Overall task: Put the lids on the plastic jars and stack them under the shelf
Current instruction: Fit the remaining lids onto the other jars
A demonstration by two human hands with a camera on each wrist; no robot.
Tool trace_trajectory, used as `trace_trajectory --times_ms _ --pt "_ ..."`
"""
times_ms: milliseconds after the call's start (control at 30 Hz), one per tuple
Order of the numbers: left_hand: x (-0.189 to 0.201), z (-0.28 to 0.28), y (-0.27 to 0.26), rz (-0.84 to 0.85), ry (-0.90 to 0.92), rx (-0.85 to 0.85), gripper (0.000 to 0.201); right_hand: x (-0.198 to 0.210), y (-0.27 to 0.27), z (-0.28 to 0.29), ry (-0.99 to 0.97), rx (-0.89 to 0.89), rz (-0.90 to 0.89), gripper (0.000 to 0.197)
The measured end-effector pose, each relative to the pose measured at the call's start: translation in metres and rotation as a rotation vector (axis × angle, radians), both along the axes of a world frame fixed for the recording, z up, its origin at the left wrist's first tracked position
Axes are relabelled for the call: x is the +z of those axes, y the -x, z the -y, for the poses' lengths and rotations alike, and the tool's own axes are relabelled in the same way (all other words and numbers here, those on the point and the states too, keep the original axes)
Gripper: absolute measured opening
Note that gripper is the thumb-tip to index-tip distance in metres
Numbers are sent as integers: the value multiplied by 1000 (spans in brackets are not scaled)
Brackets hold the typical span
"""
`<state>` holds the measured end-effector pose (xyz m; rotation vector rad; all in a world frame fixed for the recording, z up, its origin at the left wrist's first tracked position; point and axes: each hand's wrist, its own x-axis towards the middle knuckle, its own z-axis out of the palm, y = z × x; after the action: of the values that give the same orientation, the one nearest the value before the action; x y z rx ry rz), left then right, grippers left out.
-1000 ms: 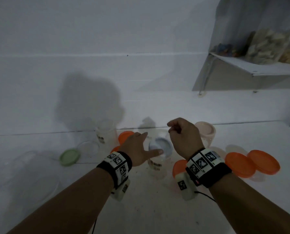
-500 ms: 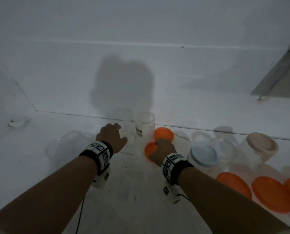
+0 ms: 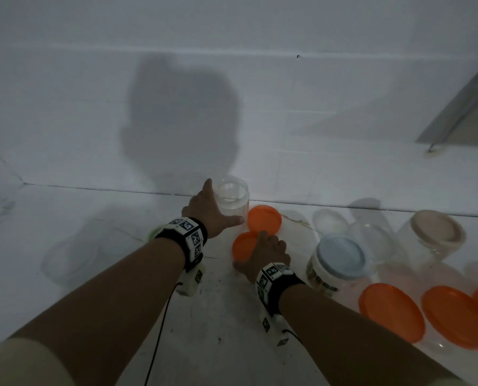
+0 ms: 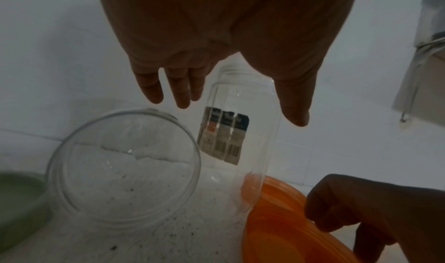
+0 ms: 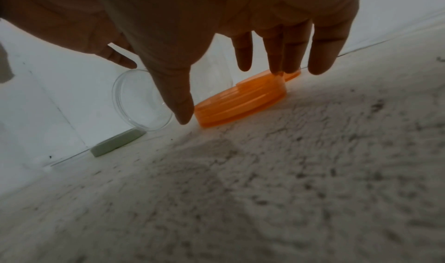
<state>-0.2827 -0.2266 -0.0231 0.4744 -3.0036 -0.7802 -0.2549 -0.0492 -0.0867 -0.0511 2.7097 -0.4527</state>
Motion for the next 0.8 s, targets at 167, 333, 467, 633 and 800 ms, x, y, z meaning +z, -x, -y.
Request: trace_trajectory --times_ms 167,333,467,633,800 --pt "-1 3 2 -108 -116 -15 116 -1 -9 1 -4 77 -115 95" --pt "37 27 -32 -305 -323 17 85 9 -13 15 90 141 -228 52" --pt "72 70 -84 -426 -382 87 53 24 -10 37 203 261 -296 37" --pt "66 125 -140 -457 -341 214 45 25 -18 94 286 535 -293 31" --pt "44 161 -165 -481 -298 355 70 3 -22 155 169 773 -177 47"
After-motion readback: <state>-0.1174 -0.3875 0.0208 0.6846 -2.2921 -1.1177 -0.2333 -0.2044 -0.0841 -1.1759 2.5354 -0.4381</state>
